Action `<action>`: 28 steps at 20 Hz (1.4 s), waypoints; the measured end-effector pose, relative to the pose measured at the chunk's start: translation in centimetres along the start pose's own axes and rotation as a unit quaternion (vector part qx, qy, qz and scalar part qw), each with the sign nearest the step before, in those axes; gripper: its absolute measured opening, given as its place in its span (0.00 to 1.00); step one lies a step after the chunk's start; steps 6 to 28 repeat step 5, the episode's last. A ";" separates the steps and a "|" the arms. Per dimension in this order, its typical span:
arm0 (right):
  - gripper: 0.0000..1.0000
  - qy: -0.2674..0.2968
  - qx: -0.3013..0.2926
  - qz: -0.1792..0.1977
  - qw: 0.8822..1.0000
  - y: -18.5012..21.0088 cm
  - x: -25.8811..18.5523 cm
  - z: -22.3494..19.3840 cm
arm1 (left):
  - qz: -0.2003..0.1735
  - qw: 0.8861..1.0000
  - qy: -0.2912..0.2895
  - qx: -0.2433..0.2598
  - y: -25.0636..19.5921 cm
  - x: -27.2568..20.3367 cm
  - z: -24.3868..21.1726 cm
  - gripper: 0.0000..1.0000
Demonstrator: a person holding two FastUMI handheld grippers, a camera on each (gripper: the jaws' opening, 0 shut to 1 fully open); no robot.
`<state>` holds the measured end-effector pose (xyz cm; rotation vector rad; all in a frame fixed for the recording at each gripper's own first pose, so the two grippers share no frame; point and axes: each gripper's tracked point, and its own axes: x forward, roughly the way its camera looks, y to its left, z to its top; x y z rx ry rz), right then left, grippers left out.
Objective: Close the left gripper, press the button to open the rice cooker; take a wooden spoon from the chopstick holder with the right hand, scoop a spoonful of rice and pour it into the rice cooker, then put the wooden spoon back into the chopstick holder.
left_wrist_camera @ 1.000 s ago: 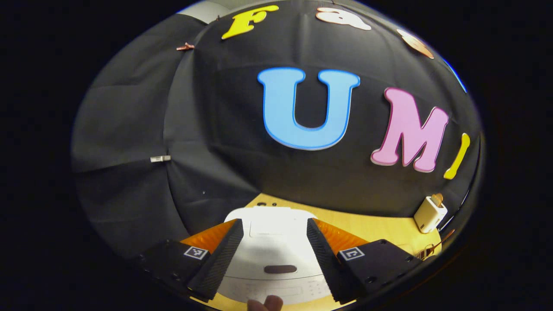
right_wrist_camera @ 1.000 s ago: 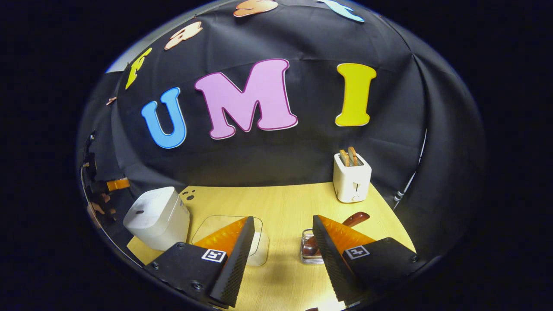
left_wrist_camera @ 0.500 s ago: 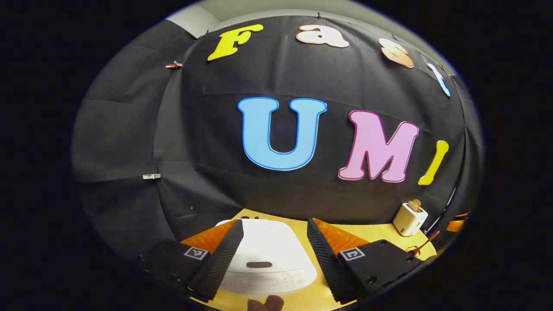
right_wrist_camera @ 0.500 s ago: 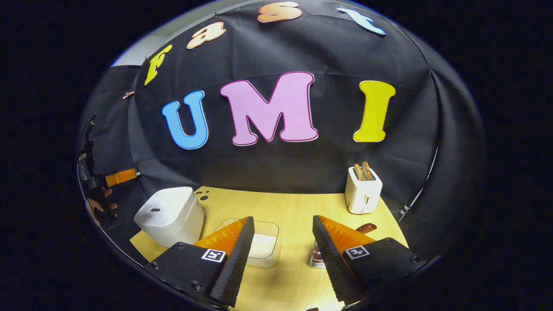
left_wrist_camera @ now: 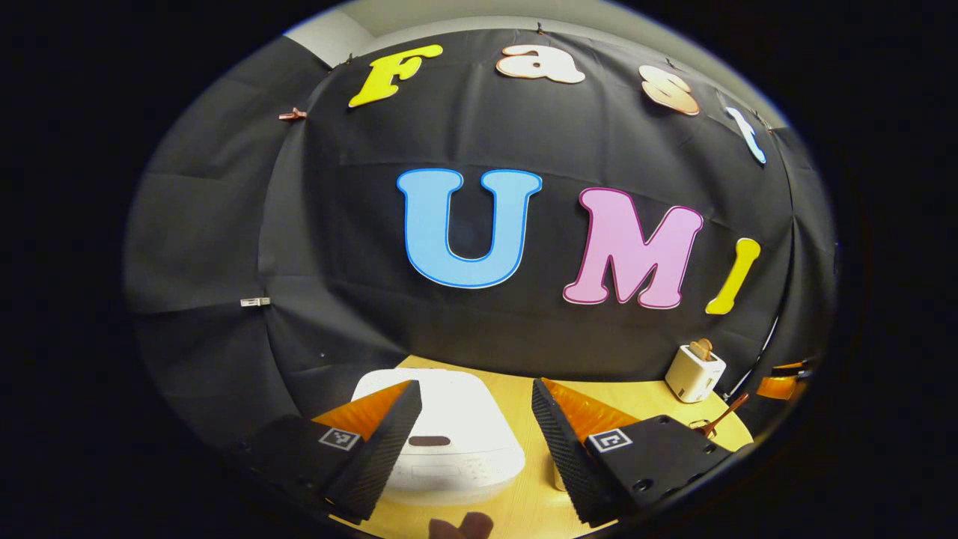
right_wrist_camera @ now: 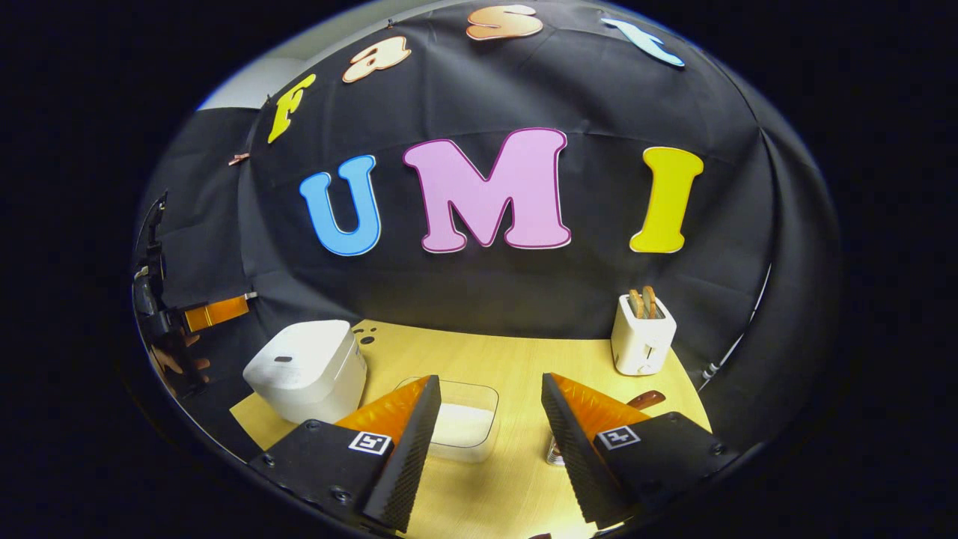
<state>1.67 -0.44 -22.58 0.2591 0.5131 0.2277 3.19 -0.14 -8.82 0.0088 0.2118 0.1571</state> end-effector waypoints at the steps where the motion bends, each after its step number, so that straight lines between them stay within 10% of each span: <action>1: 0.84 -0.001 -0.001 0.004 1.000 0.2 0.0 0.0 | 0.002 1.000 0.001 0.002 0.1 -0.2 0.1 0.95; 28: 0.84 0.004 -0.002 0.017 1.000 0.8 0.6 0.3 | 0.011 1.000 -0.010 0.002 0.0 -1.6 1.0 0.95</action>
